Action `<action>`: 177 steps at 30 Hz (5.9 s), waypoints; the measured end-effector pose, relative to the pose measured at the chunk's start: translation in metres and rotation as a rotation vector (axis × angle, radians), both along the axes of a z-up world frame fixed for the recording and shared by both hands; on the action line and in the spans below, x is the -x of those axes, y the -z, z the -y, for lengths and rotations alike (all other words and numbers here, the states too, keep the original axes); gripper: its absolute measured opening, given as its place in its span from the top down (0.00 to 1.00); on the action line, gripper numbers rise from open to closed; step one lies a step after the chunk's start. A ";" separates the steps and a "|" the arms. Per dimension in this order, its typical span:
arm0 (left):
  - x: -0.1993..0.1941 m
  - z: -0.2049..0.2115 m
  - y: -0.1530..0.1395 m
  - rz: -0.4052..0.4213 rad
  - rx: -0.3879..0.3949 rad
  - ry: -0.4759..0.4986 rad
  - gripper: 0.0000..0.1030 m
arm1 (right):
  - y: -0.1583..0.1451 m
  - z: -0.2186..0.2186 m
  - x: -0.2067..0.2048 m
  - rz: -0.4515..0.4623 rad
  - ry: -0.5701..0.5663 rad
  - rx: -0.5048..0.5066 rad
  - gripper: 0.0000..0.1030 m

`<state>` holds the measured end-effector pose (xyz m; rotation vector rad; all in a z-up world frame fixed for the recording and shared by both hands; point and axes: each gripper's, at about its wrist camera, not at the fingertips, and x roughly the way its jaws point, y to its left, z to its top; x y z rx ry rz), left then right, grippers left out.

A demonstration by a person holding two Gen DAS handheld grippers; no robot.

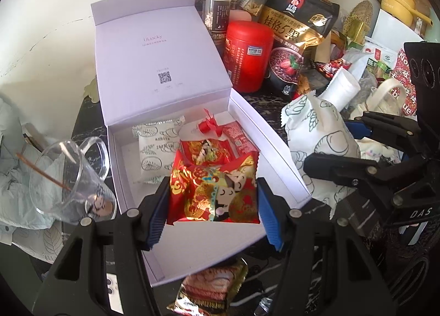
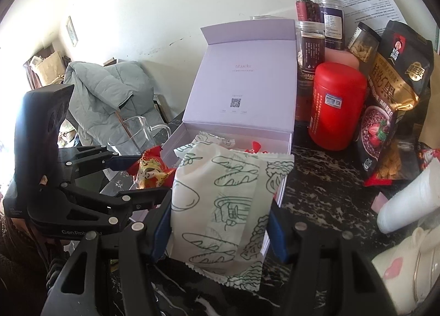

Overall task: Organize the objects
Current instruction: 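Carry the red candy packet and white packet into the lavender box, then open the left gripper releasing the candy packet while the right releases the white packet, then withdraw both open grippers from the lavender box back over the table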

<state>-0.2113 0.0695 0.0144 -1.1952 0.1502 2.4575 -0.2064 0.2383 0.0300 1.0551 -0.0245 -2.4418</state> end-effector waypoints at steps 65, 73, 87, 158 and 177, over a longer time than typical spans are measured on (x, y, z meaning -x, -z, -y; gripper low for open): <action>0.096 0.000 0.065 0.040 0.121 -0.202 0.43 | 0.081 0.027 0.130 0.193 -0.130 0.002 0.41; 0.101 0.005 0.072 0.080 0.117 -0.223 0.39 | 0.084 0.031 0.130 0.195 -0.135 0.009 0.41; 0.096 0.006 0.071 0.114 0.116 -0.245 0.37 | 0.080 0.030 0.131 0.199 -0.114 0.007 0.40; -0.112 0.028 -0.037 -0.138 0.019 -0.295 0.07 | -0.022 0.023 -0.077 -0.073 0.000 -0.097 0.27; -0.150 0.014 0.013 -0.039 -0.007 -0.287 0.07 | 0.019 0.011 -0.115 -0.014 0.032 -0.136 0.27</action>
